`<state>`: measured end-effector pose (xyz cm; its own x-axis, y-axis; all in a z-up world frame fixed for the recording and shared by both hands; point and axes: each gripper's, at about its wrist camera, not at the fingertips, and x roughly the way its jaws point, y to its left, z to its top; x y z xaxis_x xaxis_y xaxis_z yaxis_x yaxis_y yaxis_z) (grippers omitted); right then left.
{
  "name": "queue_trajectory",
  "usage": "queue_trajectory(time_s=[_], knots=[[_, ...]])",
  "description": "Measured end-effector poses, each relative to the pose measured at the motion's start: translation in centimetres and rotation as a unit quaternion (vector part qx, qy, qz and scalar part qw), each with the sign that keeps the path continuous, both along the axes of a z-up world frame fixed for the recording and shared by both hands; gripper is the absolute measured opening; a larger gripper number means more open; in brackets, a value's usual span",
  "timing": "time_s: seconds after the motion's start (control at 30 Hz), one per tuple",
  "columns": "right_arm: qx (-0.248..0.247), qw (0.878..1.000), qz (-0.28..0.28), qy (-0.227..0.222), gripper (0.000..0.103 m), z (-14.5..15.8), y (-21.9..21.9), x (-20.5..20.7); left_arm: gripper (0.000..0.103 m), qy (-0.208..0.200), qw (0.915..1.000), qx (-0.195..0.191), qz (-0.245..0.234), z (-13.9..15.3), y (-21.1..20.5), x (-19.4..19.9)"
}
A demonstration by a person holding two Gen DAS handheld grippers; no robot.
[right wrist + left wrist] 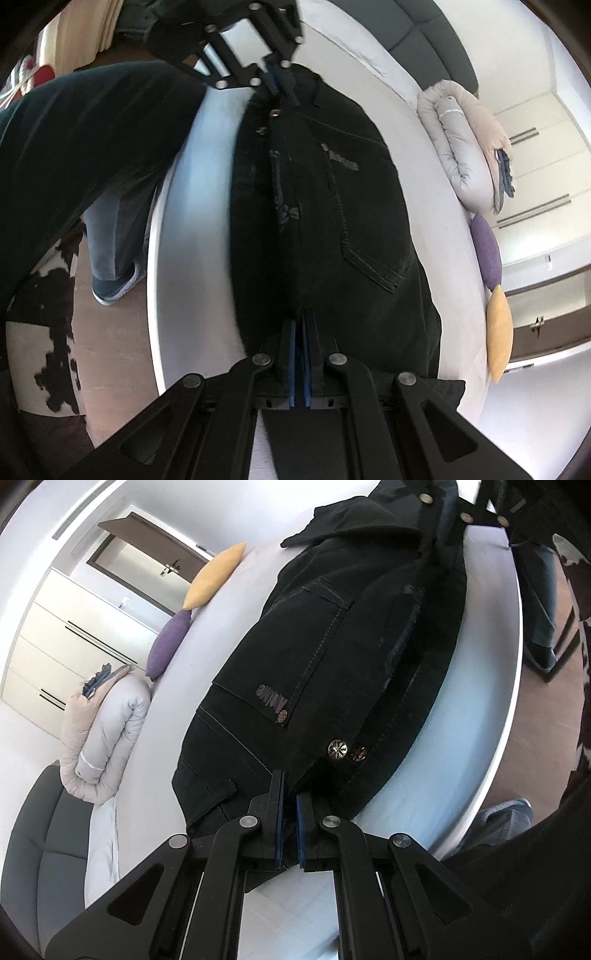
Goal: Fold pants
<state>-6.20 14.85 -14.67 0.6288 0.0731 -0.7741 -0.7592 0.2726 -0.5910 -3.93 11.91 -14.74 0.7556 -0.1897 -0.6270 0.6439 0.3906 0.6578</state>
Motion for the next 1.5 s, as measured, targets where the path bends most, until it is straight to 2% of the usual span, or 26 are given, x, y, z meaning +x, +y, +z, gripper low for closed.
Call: queue_trajectory(time_s=[0.13, 0.23, 0.33, 0.47, 0.5, 0.57, 0.63, 0.73, 0.83, 0.9, 0.93, 1.13, 1.4, 1.5], knots=[[-0.008, 1.000, 0.011, 0.005, 0.004, -1.1, 0.8, -1.6, 0.004, 0.003, 1.0000, 0.002, -0.003, -0.2, -0.2, -0.8], [-0.001, 0.999, 0.015, 0.030, 0.001, -1.7, 1.0, -2.5, 0.004, 0.003, 1.0000, 0.002, -0.001, -0.1, -0.1, -1.1], [0.006, 1.000, 0.003, 0.026, 0.001, -1.8, 0.8, -2.8, 0.004, 0.003, 1.0000, 0.000, 0.001, -0.2, 0.0, -1.3], [0.040, 0.999, -0.026, -0.013, 0.002, 0.3, 0.4, -2.1, 0.004, 0.009, 0.9998, -0.015, 0.007, 0.4, 0.2, -1.3], [0.040, 0.998, -0.028, -0.032, 0.007, 0.6, 0.3, -2.0, 0.004, 0.013, 0.9996, -0.022, 0.010, 0.7, 0.2, -1.2], [0.036, 0.998, -0.024, -0.053, 0.034, 0.7, 0.0, -1.9, 0.004, 0.015, 0.9994, -0.029, 0.013, 1.1, 0.3, -1.3], [0.024, 0.997, -0.018, -0.067, 0.039, 0.4, -0.1, -2.2, 0.004, 0.017, 0.9992, -0.033, 0.013, 1.4, 0.4, -1.3], [-0.001, 0.997, -0.005, -0.075, 0.039, -0.5, 0.0, -2.3, 0.004, 0.018, 0.9992, -0.034, 0.012, 1.5, 0.4, -1.3], [-0.004, 0.997, -0.015, -0.073, 0.036, -0.6, -0.1, -1.2, 0.004, 0.019, 0.9992, -0.033, 0.010, 1.4, 0.4, -1.3], [-0.019, 0.998, -0.031, -0.051, 0.020, -1.4, -0.1, 0.1, 0.004, 0.019, 0.9993, -0.031, 0.009, 1.3, 0.4, -1.3], [-0.026, 0.998, -0.035, -0.048, 0.003, -1.8, -0.3, 0.1, 0.004, 0.020, 0.9993, -0.031, 0.010, 1.3, 0.3, -1.3], [-0.013, 0.998, -0.037, -0.050, 0.004, -1.4, -0.5, -0.4, 0.004, 0.028, 0.9991, -0.030, 0.009, 0.8, 0.4, -1.3], [-0.021, 0.998, -0.045, -0.043, 0.005, -2.7, 0.3, -1.2, 0.006, 0.015, 0.9995, -0.022, 0.014, -0.1, 0.3, -1.6], [0.002, 0.998, -0.063, -0.027, 0.007, -2.8, 0.2, -0.7, 0.008, 0.008, 0.9998, 0.003, 0.018, -0.4, -0.1, -1.8]])
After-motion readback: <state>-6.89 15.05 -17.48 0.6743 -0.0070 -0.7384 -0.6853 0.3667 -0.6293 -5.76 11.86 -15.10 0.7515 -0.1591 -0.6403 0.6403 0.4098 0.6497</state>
